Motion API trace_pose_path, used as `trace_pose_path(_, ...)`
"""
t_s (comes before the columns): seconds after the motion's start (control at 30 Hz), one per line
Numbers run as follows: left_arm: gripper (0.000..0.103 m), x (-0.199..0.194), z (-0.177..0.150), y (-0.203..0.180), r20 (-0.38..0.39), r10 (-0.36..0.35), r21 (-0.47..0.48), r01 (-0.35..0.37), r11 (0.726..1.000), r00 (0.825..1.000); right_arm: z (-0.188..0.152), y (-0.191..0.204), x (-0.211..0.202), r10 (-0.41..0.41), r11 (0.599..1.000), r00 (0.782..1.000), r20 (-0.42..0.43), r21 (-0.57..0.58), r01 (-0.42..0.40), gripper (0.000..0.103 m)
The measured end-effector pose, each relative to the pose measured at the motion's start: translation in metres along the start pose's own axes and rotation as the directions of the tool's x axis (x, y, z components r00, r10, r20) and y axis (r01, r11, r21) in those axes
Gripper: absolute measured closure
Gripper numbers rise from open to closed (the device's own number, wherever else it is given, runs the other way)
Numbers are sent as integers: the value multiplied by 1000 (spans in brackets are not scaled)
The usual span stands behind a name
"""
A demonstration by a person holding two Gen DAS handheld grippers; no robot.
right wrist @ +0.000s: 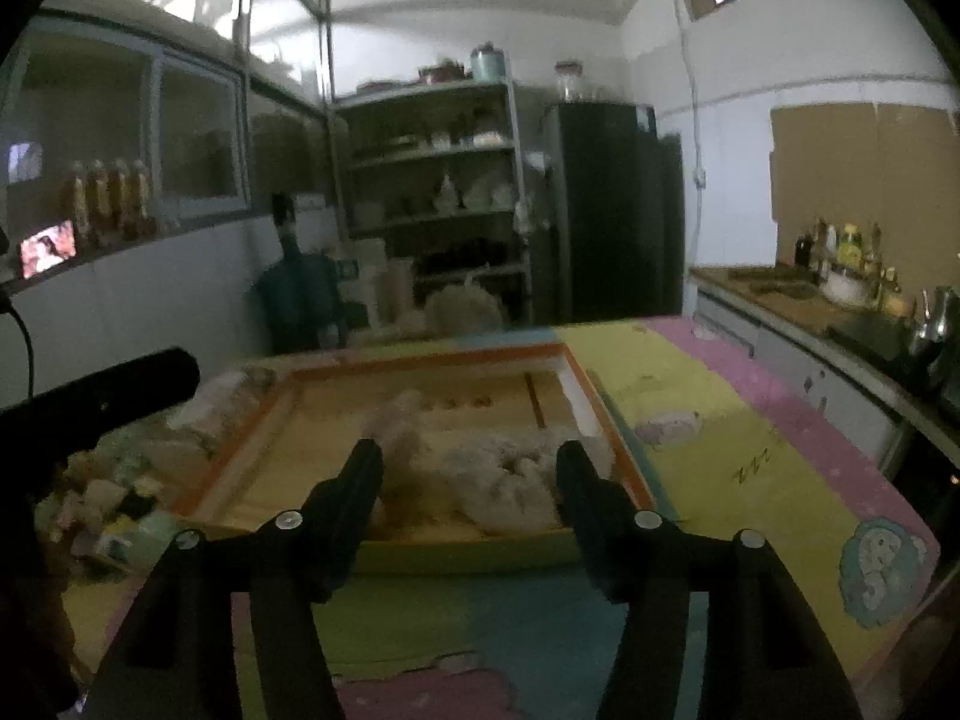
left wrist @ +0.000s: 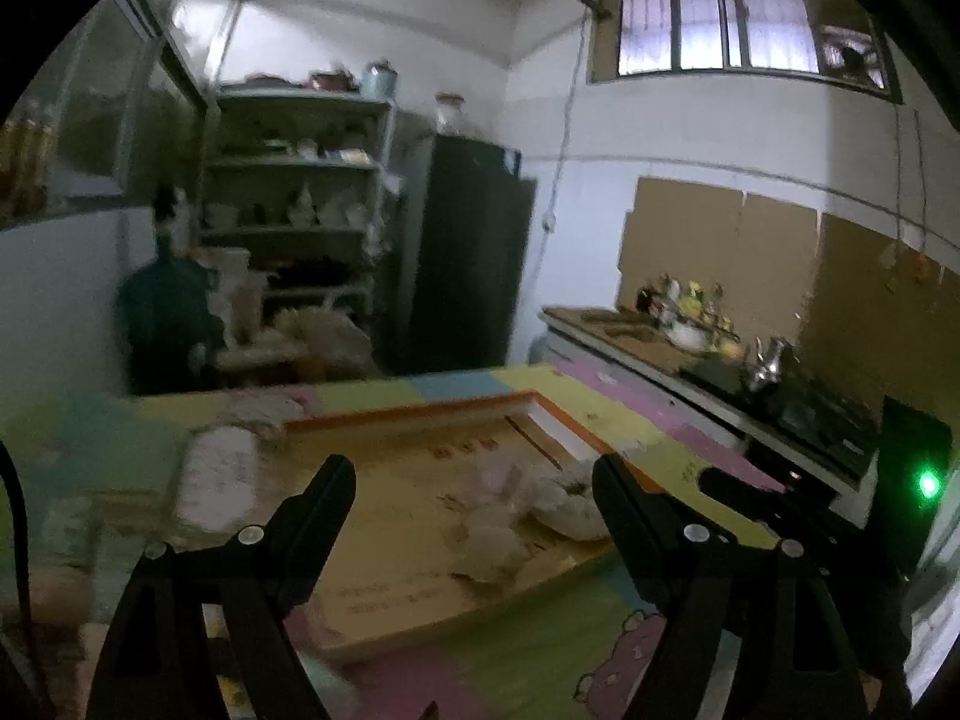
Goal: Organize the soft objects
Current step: 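Open both tools to drop the doll and cloth into the tray, then move the left tool back to the pile and grasp the pink bagged towel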
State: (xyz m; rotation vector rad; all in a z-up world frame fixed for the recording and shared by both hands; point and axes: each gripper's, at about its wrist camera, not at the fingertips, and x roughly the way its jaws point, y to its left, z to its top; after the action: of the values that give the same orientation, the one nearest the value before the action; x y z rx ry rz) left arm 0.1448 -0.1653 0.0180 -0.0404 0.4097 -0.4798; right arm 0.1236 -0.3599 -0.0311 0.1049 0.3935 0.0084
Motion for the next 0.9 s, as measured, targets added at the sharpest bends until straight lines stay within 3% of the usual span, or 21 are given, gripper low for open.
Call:
trace_pose_path(0.3,22,-66,-13,36,106,123,-4,-123,992,987,-3,45,-46,20,1000,998,64,14,-21,29)
trace_pose_path(0.47,22,-108,-29,80,116,234,-82,-226,971,965,-17,75,-57,100,994,994,34,31,-101,27)
trace_pose_path(0.67,22,-150,-48,126,123,317,-179,-293,939,941,-27,110,-64,163,986,986,32,33,-164,27)
trace_pose_path(0.9,22,-181,-65,146,140,378,-171,-354,919,915,-32,141,-62,207,978,978,12,4,-207,27)
